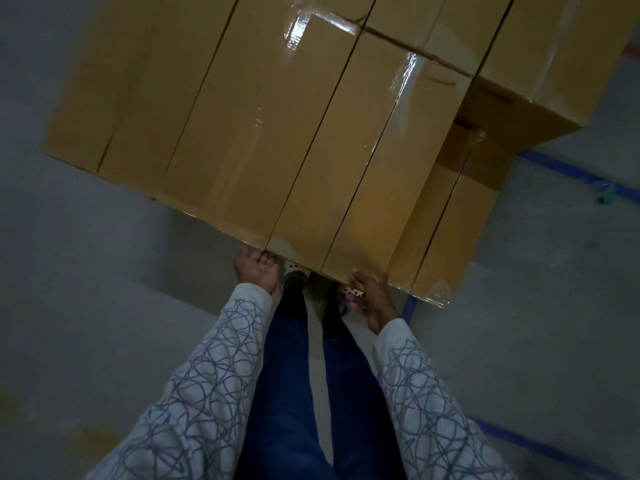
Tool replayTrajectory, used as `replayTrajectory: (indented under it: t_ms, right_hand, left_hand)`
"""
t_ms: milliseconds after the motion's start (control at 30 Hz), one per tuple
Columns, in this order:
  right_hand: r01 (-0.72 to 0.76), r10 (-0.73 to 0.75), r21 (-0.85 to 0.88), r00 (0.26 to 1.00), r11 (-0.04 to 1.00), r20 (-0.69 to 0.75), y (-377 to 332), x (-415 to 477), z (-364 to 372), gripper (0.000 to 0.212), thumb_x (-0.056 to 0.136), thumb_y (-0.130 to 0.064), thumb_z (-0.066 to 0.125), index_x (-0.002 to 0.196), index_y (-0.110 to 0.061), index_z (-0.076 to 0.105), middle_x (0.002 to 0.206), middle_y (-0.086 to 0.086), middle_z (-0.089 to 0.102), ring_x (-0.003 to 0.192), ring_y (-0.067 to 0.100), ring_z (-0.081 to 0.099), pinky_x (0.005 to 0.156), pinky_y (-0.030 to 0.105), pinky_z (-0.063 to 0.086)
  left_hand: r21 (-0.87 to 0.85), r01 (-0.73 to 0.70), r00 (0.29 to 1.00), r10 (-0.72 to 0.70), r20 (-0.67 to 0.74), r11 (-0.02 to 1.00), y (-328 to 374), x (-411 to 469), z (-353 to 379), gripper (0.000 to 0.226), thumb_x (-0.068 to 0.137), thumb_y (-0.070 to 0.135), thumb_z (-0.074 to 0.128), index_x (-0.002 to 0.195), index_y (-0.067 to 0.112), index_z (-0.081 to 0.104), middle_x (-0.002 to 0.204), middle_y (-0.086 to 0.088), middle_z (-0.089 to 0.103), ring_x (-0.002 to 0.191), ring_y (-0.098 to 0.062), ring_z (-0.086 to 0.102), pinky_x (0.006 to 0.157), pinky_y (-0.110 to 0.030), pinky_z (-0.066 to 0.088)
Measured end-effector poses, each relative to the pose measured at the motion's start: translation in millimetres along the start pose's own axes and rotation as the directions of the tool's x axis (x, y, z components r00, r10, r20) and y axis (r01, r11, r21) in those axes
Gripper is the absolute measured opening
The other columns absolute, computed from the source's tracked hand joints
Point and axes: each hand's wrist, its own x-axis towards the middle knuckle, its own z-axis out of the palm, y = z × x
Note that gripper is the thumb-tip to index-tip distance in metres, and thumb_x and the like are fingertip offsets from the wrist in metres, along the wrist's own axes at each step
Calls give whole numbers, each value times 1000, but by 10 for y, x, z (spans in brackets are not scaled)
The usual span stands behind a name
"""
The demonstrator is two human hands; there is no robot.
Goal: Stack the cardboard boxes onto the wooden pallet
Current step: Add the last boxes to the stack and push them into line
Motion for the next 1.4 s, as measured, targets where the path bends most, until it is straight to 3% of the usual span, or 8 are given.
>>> replayTrajectory:
  t_ms: [467, 667, 800, 900, 1033, 1200, 1300, 1400]
  right_hand:
    - [-23, 24, -55, 1000, 998, 14, 2, -11, -19, 96, 96, -37, 70, 163, -40, 1, 138, 11, 59, 99, 27, 67, 66, 31, 53]
    - [-38, 36, -127, 999, 991, -17, 12, -36, -125, 79, 95, -36, 71, 156, -32, 21, 149, 8, 50, 116, 33, 61, 75, 38, 52]
    - [14, -32, -172, 995, 985, -97, 65, -105, -134, 74, 93, -26, 70, 154, -22, 30, 144, 11, 53, 123, 35, 55, 107, 51, 49]
    - [79, -91, -233, 995, 969, -39, 7, -430, -97, 75, 93, -30, 71, 156, -20, 33, 146, 9, 53, 126, 33, 55, 111, 53, 46]
    - [163, -147, -366, 986, 916, 73, -65, -949, 31, 61, 99, -37, 66, 152, -19, 43, 145, 9, 53, 128, 31, 55, 108, 49, 49]
    - [315, -256, -579, 949, 752, 184, -38, -1507, 445, 46, 94, -49, 65, 131, -22, 58, 135, 7, 62, 118, 29, 61, 105, 51, 52]
    - [381, -265, -736, 924, 560, 277, 4, -1649, 886, 76, 78, -70, 62, 138, -22, 59, 140, 5, 61, 123, 29, 60, 108, 51, 49]
    - [466, -238, -829, 882, 309, 407, -67, -1834, 1504, 49, 97, -53, 60, 129, -16, 67, 127, 7, 67, 104, 26, 63, 89, 38, 56]
  left_hand:
    - [56, -11, 997, 7, 77, 998, -86, -73, 125, 31, 106, 32, 41, 81, 18, 53, 74, 0, 50, 65, -13, 45, 64, -24, 40]
    - [-4, -13, 990, 13, 143, 1000, -65, -207, 115, 27, 104, 29, 47, 104, 5, 60, 106, -13, 60, 95, -24, 60, 105, -36, 48]
    - [155, 0, 993, -18, 119, 988, -31, -318, 1, 33, 104, 32, 49, 72, 21, 44, 64, 2, 40, 53, -11, 35, 52, -23, 37]
    - [463, -123, 986, 56, 155, 878, -14, -625, -111, 32, 101, 31, 55, 73, 17, 57, 59, 2, 53, 51, -11, 44, 48, -21, 38]
    - [764, -458, 888, 198, 415, 454, 28, -1114, -350, 20, 102, 27, 53, 99, 15, 68, 107, -10, 68, 99, -25, 62, 86, -32, 48]
    - [766, -620, 784, 113, 610, 167, 318, -1528, -731, 43, 106, 43, 45, 117, 9, 70, 113, -10, 71, 106, -26, 65, 94, -33, 46]
    - [770, -605, 796, 124, 593, 202, 650, -1486, -1066, 43, 102, 54, 44, 102, 21, 70, 107, -9, 73, 102, -27, 66, 100, -43, 49]
    - [706, -630, 774, 195, 602, 323, 1111, -1522, -1335, 35, 105, 45, 48, 96, 16, 66, 99, -13, 68, 94, -26, 62, 90, -33, 47]
